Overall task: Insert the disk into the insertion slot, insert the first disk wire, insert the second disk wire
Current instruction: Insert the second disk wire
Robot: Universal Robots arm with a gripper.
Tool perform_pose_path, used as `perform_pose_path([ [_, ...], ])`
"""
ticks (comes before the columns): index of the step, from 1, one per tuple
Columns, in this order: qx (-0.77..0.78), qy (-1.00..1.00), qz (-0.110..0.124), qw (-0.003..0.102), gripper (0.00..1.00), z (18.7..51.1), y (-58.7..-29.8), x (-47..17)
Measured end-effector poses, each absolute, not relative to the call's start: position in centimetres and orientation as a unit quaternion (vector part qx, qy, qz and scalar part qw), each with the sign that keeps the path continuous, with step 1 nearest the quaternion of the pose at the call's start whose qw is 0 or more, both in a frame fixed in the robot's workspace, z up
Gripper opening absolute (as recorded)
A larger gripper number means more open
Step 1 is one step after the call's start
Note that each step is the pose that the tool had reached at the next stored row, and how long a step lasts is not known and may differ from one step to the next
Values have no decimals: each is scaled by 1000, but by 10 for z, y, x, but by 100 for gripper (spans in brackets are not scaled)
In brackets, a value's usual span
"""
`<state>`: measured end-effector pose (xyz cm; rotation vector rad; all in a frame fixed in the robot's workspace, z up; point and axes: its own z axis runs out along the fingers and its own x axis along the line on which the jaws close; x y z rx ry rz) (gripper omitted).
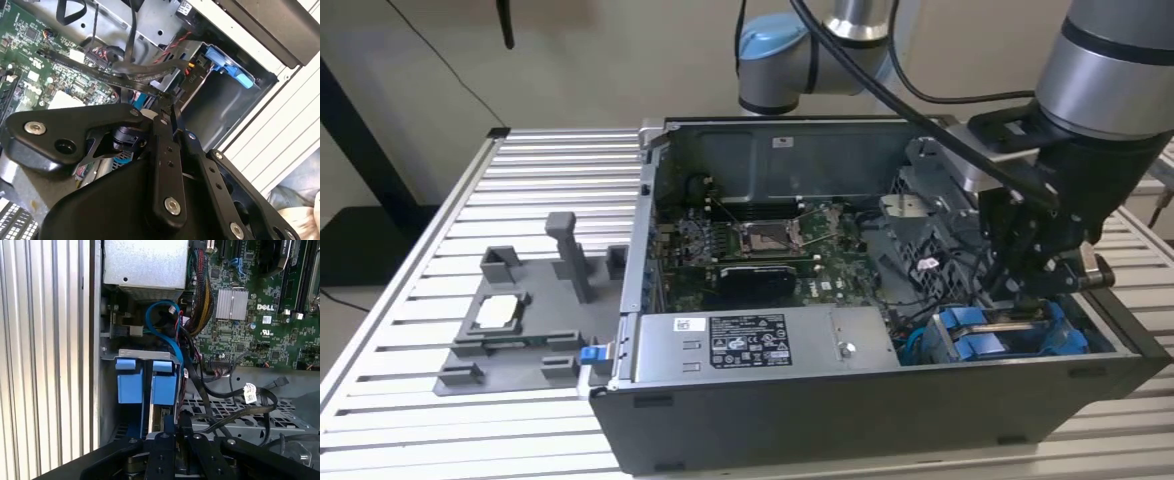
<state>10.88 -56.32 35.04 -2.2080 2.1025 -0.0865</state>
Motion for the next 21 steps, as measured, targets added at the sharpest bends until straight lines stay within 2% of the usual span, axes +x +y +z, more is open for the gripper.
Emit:
perform_pose_path([
  [21,-708,704,-27,43,16,345,-567,113],
])
